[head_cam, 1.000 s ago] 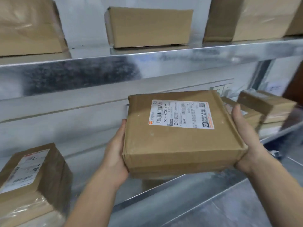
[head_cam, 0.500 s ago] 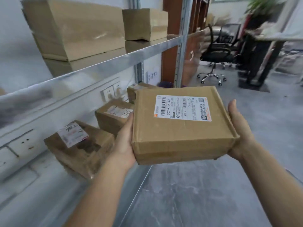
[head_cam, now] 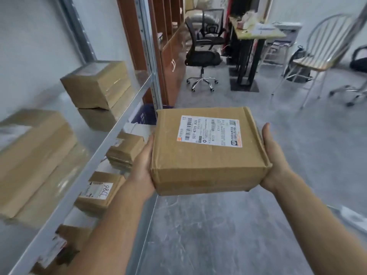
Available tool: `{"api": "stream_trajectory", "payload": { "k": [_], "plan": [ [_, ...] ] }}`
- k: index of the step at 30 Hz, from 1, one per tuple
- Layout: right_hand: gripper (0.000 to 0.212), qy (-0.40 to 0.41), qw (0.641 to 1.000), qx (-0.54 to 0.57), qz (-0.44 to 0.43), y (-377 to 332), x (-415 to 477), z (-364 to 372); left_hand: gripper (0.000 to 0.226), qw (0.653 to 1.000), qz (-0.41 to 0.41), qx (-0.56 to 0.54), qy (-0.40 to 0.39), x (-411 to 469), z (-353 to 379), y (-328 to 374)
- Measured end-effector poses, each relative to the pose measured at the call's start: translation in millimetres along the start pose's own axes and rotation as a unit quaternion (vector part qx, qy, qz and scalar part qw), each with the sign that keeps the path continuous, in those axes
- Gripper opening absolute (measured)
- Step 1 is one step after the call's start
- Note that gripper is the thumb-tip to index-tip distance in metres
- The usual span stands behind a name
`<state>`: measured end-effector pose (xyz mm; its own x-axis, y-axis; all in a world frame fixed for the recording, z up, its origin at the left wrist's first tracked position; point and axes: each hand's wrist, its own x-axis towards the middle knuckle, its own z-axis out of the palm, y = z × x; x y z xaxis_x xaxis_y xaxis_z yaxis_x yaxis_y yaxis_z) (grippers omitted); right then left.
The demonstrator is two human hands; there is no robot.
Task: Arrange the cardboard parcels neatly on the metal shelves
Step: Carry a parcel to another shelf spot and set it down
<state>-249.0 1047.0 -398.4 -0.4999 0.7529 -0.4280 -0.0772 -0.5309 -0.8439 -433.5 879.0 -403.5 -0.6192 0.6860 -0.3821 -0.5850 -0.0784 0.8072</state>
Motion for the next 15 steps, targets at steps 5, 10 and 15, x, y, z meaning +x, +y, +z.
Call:
{"api": "stream_trajectory", "payload": {
  "k": [5,10,15],
  "plan": [
    [0.071,0.039,0.999,0.027,-0.016,-109.3,-20.5,6.0,0.049,0.999,-0.02,0.012,-0.029,-4.1,84.3,72.9],
    [0.075,0.035,0.999,0.033,-0.004,-188.7,-24.0,13.7,0.05,0.998,-0.038,-0.002,-0.049,-2.2,147.0,130.3],
    [0.075,0.02,0.999,0.04,-0.022,-224.5,-11.9,22.9,0.048,0.997,-0.019,-0.011,-0.072,6.5,171.6,158.8]
  ]
}}
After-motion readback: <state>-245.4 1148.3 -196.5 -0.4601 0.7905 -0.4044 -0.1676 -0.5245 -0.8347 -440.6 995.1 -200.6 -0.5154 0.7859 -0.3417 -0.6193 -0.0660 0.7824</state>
